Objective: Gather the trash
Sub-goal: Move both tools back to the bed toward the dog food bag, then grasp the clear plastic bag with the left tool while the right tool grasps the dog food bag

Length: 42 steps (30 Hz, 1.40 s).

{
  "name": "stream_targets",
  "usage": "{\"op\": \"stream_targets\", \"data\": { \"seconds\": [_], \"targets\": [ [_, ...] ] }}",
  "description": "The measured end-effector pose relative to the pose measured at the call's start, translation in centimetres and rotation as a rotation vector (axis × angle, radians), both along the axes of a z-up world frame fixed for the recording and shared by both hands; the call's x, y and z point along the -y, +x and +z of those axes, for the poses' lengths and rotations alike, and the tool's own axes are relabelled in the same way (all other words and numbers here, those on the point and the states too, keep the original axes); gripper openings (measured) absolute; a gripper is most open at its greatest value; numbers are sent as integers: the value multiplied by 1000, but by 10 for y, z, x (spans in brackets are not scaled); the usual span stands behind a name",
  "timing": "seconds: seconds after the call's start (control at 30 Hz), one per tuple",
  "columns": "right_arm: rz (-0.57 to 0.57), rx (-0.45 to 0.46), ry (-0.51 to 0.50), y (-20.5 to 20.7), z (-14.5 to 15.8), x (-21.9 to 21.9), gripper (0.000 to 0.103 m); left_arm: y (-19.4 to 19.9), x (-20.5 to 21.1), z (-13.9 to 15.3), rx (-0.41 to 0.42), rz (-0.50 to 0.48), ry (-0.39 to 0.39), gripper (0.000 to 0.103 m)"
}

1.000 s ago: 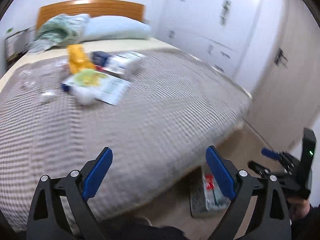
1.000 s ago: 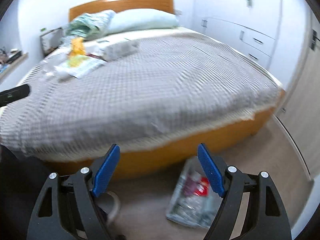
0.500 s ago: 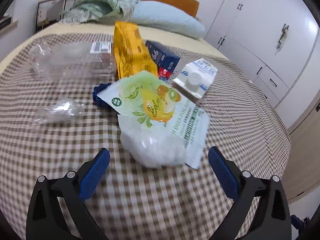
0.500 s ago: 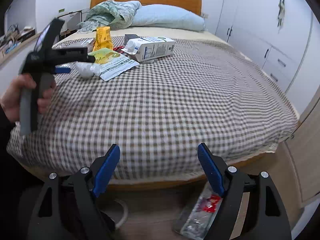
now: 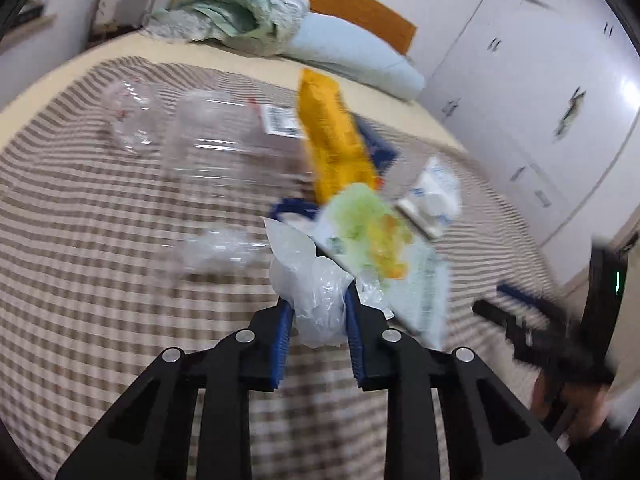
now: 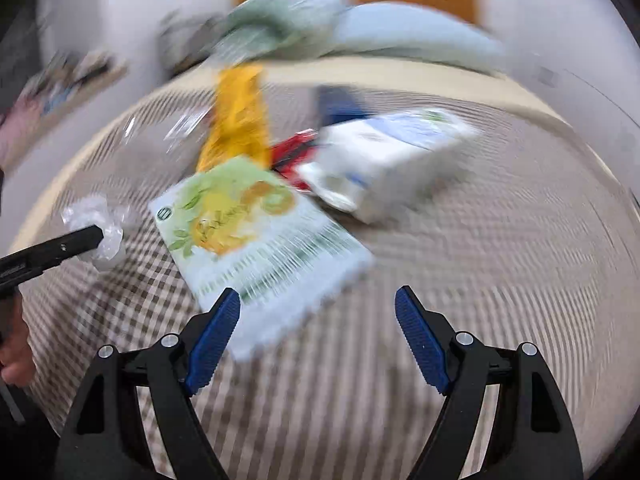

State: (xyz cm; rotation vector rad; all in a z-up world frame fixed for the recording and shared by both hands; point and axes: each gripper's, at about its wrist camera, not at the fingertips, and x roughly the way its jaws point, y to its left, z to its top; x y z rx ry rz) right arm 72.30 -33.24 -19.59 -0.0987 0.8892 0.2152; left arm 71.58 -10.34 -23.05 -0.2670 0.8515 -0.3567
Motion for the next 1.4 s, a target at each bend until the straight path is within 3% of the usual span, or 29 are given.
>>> {"op": "stream_targets", "data": {
  "seconds": [0.13, 0.27, 0.4, 0.5, 0.57, 0.6, 0.67, 0.7, 0.73, 0.77, 0.8, 0.83, 0.93, 1.0, 1.1, 1.17, 1.2, 1.23, 1.33, 1.4],
  "targets": [
    [80, -98, -36, 62, -12, -11, 76, 10, -2, -7, -49, -23, -53, 23],
    [93, -245, 104, 96, -33, -1, 77, 11, -1, -9, -54, -31, -54, 23],
    [87, -292, 222, 91, -43, 10, 76, 12, -2, -8, -54, -38, -52, 23],
    [141, -298, 236, 68, -46, 6, 75, 11, -6, -8, -63, -37, -62, 23],
    [143, -268, 235, 51, -43, 5, 56, 12, -4, -10, -77, -37, -66, 23],
    [118, -239, 222, 42, -40, 6, 52, 12, -4, -11, -83, -36, -63, 23],
    [104, -236, 282, 30, -37, 11, 32, 11, -1, -12, -84, -36, -47, 23],
    [123, -264, 333, 22, -38, 12, 32, 10, -1, -13, -85, -35, -41, 23],
    [142, -275, 326, 16, -39, 10, 33, 10, -1, -14, -90, -33, -40, 23],
    [148, -273, 306, 13, -39, 7, 43, 11, -2, -15, -97, -30, -41, 23],
    [144, -272, 293, 10, -39, 6, 56, 11, -3, -15, -101, -24, -42, 23],
    [138, -269, 295, 11, -39, 6, 78, 11, -4, -15, -100, -19, -45, 23],
    [155, -258, 335, 5, -39, 8, 79, 13, -8, -16, -101, -4, -52, 23],
    [181, -233, 285, 10, -42, -5, 79, 16, -9, -17, -110, 3, -57, 23],
    [186, -181, 143, 13, -44, -28, 57, 17, -8, -19, -114, 3, -40, 23],
    [175, -167, 105, 13, -35, -37, 29, 16, -6, -19, -113, -1, -29, 23],
    [167, -161, 73, 10, -30, -41, 22, 16, -5, -18, -105, 3, -17, 23],
    [169, -159, 57, 6, -28, -45, 8, 16, -5, -17, -96, 8, -3, 23],
    [172, -113, 2, -13, -16, -50, 5, 16, -6, -17, -100, 6, -19, 23],
    [152, -71, 29, -29, -3, -48, 5, 12, -8, -13, -82, 13, -8, 23]
  ]
}}
